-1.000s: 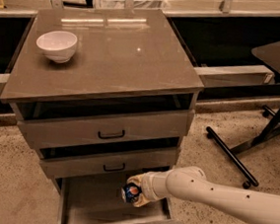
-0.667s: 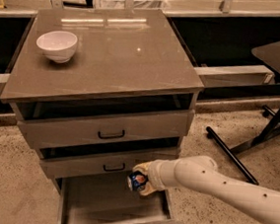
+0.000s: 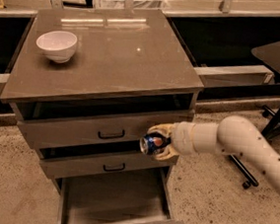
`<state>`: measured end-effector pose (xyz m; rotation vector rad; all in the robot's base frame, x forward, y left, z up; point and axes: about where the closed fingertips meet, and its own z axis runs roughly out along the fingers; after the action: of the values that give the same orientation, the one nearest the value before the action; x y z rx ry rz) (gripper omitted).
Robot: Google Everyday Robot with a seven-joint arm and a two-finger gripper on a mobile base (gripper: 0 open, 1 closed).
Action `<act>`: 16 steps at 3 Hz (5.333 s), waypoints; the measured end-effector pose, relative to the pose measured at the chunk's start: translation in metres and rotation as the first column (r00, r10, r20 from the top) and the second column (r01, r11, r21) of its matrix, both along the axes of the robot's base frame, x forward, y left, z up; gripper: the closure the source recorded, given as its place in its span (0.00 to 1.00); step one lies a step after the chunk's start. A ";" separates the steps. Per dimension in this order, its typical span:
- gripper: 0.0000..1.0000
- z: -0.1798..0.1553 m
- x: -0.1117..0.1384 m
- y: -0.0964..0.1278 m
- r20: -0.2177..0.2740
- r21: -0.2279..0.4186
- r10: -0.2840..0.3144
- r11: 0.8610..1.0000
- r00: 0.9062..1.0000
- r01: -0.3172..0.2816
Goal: Pick pepsi can from bottom drawer and place on counter
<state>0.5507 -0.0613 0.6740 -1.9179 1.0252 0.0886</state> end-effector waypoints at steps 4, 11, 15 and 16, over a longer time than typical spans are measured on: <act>1.00 0.108 0.048 -0.025 0.095 -0.158 0.143 0.979 0.985 -0.127; 1.00 0.257 0.101 0.034 0.238 -0.063 0.041 0.998 0.970 -0.026; 0.50 0.222 0.177 0.092 0.072 0.212 -0.102 0.974 0.992 0.085; 0.27 0.222 0.177 0.092 0.071 0.212 -0.103 0.973 0.992 0.086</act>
Offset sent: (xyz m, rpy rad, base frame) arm 0.0051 -0.0204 0.0671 -0.0232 -0.1304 0.0530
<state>0.7274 0.0306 0.8958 -1.6671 1.0094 0.0610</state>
